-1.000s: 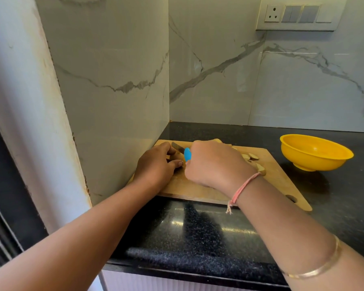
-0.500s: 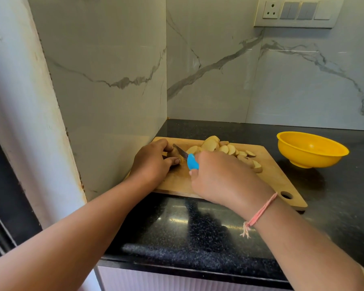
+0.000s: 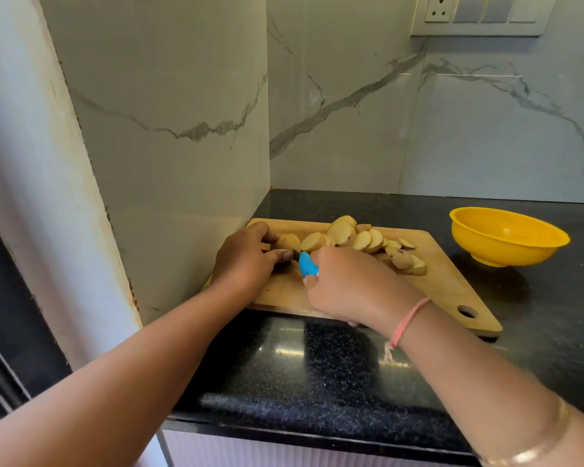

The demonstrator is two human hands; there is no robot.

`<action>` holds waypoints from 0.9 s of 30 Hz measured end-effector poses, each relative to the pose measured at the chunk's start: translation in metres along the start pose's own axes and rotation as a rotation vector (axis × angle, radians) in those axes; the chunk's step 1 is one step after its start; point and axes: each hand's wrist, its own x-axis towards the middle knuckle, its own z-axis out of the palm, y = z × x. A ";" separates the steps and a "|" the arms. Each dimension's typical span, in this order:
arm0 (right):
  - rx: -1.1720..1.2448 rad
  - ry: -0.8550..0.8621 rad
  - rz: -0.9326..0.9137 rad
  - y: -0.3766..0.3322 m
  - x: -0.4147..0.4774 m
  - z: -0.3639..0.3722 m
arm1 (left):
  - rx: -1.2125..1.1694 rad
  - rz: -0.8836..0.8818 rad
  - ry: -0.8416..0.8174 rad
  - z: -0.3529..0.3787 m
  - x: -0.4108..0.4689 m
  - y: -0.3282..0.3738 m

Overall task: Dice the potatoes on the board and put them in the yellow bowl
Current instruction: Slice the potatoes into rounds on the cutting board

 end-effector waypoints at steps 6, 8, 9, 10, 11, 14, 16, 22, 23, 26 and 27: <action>0.079 -0.036 0.066 0.027 -0.030 -0.005 | -0.002 -0.005 -0.020 0.001 -0.001 -0.001; 0.109 -0.055 0.089 0.036 -0.036 -0.012 | -0.002 -0.004 -0.021 0.001 -0.002 -0.001; 0.114 -0.046 0.088 0.038 -0.037 -0.015 | -0.003 -0.005 -0.022 0.000 -0.002 -0.001; 0.115 -0.015 0.081 0.040 -0.038 -0.016 | -0.005 -0.004 -0.026 0.000 -0.002 0.000; 0.117 0.039 0.068 0.040 -0.038 -0.016 | -0.009 -0.003 -0.032 0.000 -0.003 0.000; 0.166 0.218 0.012 0.035 -0.037 -0.007 | -0.004 0.000 -0.037 -0.001 -0.003 0.001; 0.198 0.270 -0.024 0.027 -0.037 -0.002 | -0.003 -0.002 -0.028 0.000 -0.003 0.001; 0.101 0.301 -0.076 0.012 -0.029 0.011 | 0.023 -0.013 -0.012 0.001 -0.002 0.001; 0.087 0.305 -0.078 0.011 -0.029 0.013 | 0.029 -0.013 -0.013 0.001 -0.002 0.001; 0.036 0.341 -0.072 0.006 -0.029 0.016 | 0.037 -0.014 -0.004 0.001 -0.002 0.002; 0.019 0.355 -0.069 0.003 -0.029 0.017 | 0.040 -0.014 -0.002 0.002 -0.002 0.002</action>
